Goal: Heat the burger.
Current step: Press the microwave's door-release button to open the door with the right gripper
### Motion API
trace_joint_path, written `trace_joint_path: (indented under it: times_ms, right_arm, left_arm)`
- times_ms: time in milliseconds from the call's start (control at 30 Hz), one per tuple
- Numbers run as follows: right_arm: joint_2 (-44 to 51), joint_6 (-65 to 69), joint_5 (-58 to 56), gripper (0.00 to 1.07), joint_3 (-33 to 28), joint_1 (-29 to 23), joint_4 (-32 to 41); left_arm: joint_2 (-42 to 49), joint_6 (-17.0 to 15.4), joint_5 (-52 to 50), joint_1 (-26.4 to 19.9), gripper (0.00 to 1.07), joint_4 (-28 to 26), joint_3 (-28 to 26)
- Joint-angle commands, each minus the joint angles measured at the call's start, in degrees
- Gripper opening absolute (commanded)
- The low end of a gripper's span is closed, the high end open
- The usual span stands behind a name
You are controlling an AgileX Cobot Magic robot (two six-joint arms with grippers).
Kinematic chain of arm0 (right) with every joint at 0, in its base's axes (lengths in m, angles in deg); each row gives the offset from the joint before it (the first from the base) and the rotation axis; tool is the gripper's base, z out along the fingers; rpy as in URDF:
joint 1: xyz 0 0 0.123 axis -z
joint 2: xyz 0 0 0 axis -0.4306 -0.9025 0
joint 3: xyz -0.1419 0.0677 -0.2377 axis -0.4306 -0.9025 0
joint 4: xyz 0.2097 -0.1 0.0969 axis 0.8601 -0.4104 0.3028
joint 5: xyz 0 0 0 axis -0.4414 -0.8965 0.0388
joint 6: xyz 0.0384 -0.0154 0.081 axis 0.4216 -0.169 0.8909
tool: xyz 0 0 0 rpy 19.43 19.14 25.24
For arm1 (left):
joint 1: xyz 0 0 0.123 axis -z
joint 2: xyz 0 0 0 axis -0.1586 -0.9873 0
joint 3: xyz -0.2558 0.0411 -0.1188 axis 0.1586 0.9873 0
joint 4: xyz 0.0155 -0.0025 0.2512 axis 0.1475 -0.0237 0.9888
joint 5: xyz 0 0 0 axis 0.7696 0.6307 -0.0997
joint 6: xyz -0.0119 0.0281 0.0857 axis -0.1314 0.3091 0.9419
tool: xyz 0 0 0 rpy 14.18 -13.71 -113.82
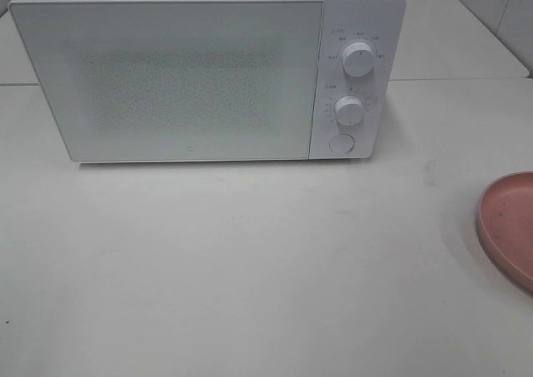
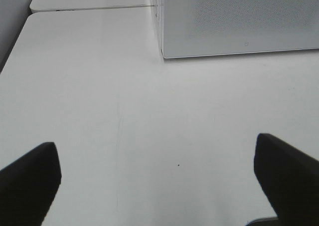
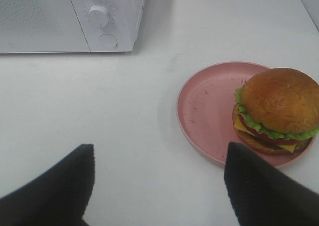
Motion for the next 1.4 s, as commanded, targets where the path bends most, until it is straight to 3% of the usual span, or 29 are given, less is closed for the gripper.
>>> trace_joint_path:
  times_ms: [33,667,1400]
  right_arm:
    - [1.0,-0.3,0.3,0.69,-0.1,-0.1,0.1]
    - [0.3,-0.3,0.5,0.69,0.2,-0.1,0.1]
    - [-19.1,-0.3,17.8,0.69,1.7,-0.1,-0.1]
  left_arm:
    - [1.4,-0.2,-0.9,-0.1,0.98,-0.5,0.2]
    - [1.4,-0.2,-0.9,-0.1,0.98,-0.5,0.2]
    - [1.4,-0.2,-0.9,-0.1,0.98,-0.5,0.2]
